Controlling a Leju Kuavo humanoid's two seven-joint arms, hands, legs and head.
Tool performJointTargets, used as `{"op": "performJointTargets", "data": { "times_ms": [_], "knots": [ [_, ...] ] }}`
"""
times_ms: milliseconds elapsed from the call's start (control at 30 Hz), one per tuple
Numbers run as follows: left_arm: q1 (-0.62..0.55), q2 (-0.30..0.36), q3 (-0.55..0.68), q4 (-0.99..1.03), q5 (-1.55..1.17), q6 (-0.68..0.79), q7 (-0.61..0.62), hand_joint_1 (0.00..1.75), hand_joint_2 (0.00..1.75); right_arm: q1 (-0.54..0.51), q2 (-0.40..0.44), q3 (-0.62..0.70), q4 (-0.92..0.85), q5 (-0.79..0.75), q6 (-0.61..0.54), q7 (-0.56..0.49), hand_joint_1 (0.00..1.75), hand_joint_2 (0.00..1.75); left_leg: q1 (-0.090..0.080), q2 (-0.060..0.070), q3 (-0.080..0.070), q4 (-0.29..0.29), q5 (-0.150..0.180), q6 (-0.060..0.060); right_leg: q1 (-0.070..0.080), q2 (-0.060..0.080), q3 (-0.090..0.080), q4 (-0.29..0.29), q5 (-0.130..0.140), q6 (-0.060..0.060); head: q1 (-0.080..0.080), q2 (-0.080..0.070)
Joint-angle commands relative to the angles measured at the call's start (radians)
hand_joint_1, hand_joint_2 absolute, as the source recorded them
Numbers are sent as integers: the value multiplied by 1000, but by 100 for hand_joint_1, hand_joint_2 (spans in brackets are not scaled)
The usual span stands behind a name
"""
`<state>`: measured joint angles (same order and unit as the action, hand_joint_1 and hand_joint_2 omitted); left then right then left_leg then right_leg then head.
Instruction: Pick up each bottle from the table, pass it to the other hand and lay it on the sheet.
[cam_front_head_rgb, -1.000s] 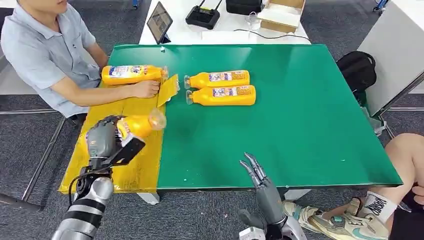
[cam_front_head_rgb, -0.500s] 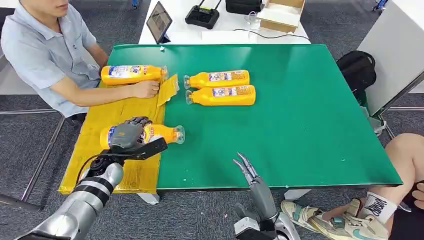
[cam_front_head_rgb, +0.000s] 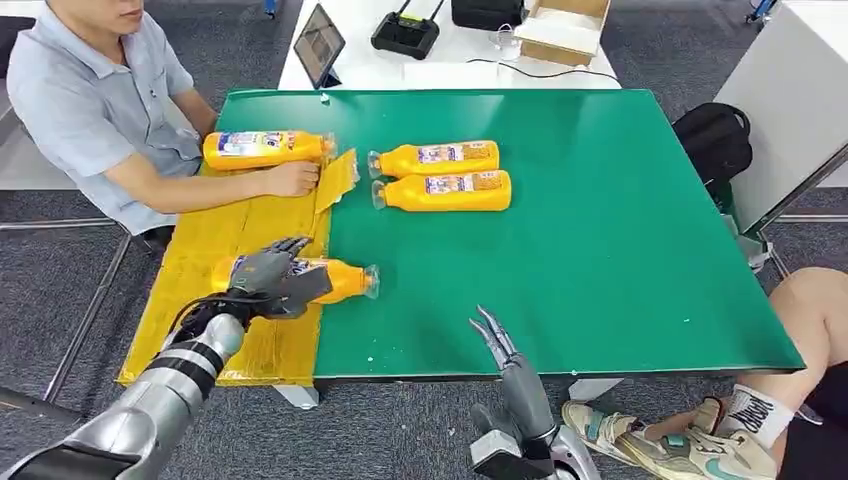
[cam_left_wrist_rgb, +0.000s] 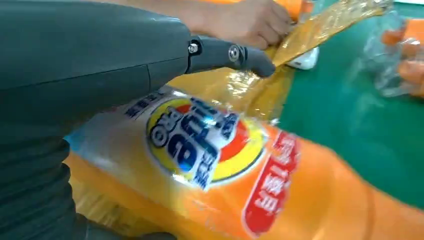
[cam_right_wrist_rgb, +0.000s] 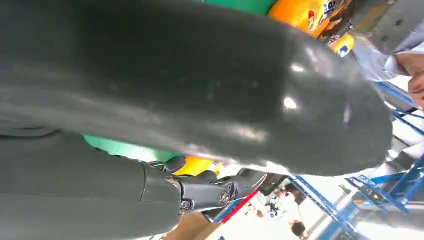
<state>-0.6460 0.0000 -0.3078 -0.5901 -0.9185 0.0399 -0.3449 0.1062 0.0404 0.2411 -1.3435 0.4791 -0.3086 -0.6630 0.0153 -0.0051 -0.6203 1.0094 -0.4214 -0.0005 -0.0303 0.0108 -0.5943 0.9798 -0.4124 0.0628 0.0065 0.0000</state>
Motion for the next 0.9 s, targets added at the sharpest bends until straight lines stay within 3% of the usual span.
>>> {"op": "performJointTargets", "data": {
  "times_ms": [33,400,533,600,767,900],
  "knots": [
    [-42,42,40,14,178,-189,-112,0,175,-59,-7,-25,116,-36,-23,-35,0,0,1,3,3,0,-1,1,2,1,3,-1,0,-3,0,0],
    [-28,48,20,-24,247,-246,-140,0,175,-64,-12,-21,122,-49,-30,-35,0,0,1,1,3,0,-1,1,1,0,3,-1,0,-2,0,0],
    [12,55,-3,-147,405,-325,-206,0,175,-75,-27,5,141,-61,-49,-35,0,0,1,1,2,0,-1,1,1,0,2,-1,0,-2,0,0],
    [70,50,-10,-312,443,-222,-218,0,175,-74,-30,9,143,-64,-60,-35,0,0,1,1,3,0,-2,1,2,0,3,-1,-1,-3,0,0],
    [247,-70,87,-759,517,84,-220,0,175,-43,-1,-27,93,-11,-35,-35,0,0,0,-1,1,0,-1,1,1,-3,2,-1,-1,-2,0,0],
    [323,-136,125,-911,561,284,-284,0,175,-51,13,-24,101,36,-76,-35,0,0,1,0,1,1,-3,1,1,-1,2,-1,-2,-2,0,0]
  ]
}}
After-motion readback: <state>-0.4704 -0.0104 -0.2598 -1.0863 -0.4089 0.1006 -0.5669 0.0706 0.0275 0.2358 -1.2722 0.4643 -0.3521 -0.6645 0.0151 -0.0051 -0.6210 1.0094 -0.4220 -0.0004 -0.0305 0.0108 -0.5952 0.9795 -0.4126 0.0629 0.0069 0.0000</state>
